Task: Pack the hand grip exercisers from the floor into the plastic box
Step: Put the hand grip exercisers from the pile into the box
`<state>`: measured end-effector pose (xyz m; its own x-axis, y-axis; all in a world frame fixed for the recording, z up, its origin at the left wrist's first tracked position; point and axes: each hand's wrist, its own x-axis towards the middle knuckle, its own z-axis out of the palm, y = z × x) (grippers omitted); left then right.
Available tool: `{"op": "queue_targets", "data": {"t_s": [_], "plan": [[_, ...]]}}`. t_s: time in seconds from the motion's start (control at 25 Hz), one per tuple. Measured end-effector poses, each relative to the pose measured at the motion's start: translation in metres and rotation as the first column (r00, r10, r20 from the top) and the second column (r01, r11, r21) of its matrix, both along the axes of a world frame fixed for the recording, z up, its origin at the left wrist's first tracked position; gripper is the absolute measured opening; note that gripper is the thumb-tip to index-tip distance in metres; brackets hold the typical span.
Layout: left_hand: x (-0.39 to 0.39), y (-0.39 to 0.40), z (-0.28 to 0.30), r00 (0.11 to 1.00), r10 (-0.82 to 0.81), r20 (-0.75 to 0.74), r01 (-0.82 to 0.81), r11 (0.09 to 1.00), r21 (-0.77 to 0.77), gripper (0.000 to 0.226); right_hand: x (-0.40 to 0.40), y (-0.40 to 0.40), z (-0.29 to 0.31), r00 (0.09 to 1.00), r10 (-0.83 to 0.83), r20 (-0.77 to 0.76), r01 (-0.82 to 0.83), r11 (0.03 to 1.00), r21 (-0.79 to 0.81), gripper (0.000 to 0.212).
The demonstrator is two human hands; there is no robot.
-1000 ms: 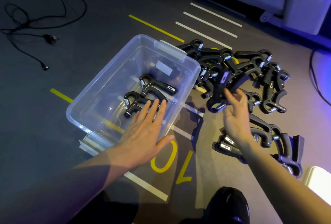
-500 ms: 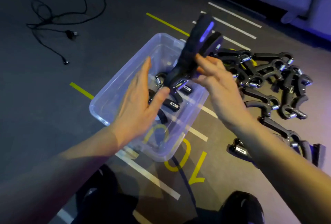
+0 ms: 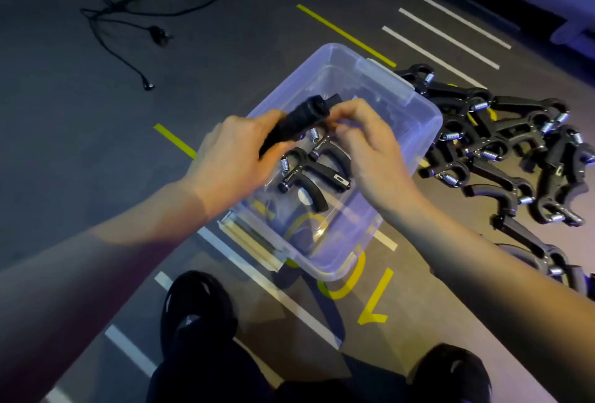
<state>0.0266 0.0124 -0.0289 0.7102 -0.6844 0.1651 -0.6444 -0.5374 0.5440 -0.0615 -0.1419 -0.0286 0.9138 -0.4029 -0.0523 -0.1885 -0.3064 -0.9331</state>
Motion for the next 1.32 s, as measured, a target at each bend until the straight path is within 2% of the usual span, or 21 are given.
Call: {"op": "queue_targets", "data": {"t_s": [0.04,0.12,0.2,0.24,0.36,0.52,0.6,0.72,0.84,0.92,0.96,1.08,1.12,1.2,1.32], "plan": [[0.0,0.001,0.0,0.998,-0.025,0.056,0.018,0.992,0.125,0.023,-0.002,0.0,0.0,0.997,-0.072,-0.014,0.072,0.996,-0.046,0.017],[-0.005,-0.001,-0.001,0.979,-0.116,0.166,0.045,0.924,0.379,0.026,-0.008,0.002,0.003,0.999,-0.045,-0.023,0.04,0.981,-0.191,0.024],[-0.012,-0.004,-0.004,0.942,-0.244,0.23,0.088,0.841,0.534,0.024,-0.014,0.005,0.003,0.988,0.151,-0.041,-0.156,0.94,-0.303,0.021],[-0.014,-0.005,-0.006,0.925,-0.299,0.236,0.108,0.801,0.589,0.021,-0.015,0.007,0.0,0.959,0.268,-0.096,-0.285,0.896,-0.341,0.015],[-0.02,-0.005,-0.011,0.903,-0.379,0.203,0.14,0.706,0.694,0.022,-0.012,0.007,-0.006,0.837,0.457,-0.302,-0.535,0.8,-0.271,0.006],[-0.016,-0.004,-0.019,0.968,-0.247,0.052,0.154,0.74,0.655,0.023,0.003,0.002,-0.013,0.746,0.542,-0.387,-0.621,0.776,-0.11,0.012],[-0.009,0.002,-0.022,0.971,-0.237,0.03,0.164,0.752,0.638,0.031,0.006,0.009,-0.024,0.697,0.544,-0.467,-0.676,0.716,-0.175,0.016],[-0.002,0.015,-0.027,0.977,-0.163,0.14,0.066,0.847,0.528,0.049,0.007,0.022,-0.041,0.668,0.478,-0.57,-0.703,0.657,-0.273,0.022],[-0.005,0.021,-0.035,0.989,-0.101,0.112,0.044,0.904,0.426,0.05,0.013,0.027,-0.064,0.598,0.464,-0.653,-0.769,0.563,-0.303,0.026],[-0.005,0.021,-0.037,0.993,-0.094,0.07,0.059,0.917,0.396,0.049,0.015,0.029,-0.076,0.483,0.472,-0.738,-0.853,0.446,-0.273,0.034],[-0.005,0.02,-0.038,0.994,-0.091,0.057,0.061,0.919,0.388,0.049,0.015,0.031,-0.079,0.392,0.461,-0.796,-0.906,0.344,-0.246,0.039],[-0.005,0.02,-0.038,0.996,-0.082,0.047,0.058,0.922,0.384,0.048,0.012,0.034,-0.08,0.07,0.311,-0.948,-0.995,-0.049,-0.089,0.055],[-0.005,0.02,-0.039,0.996,-0.079,0.05,0.054,0.922,0.382,0.048,0.012,0.035,-0.081,0.008,0.253,-0.968,-0.994,-0.101,-0.034,0.057],[-0.006,0.02,-0.038,0.996,-0.076,0.051,0.051,0.924,0.379,0.048,0.013,0.037,-0.091,-0.058,0.186,-0.981,-0.995,-0.094,0.041,0.055],[-0.006,0.02,-0.039,0.996,-0.071,0.048,0.047,0.924,0.381,0.048,0.016,0.039,-0.105,-0.108,0.169,-0.98,-0.994,-0.041,0.102,0.051]]}}
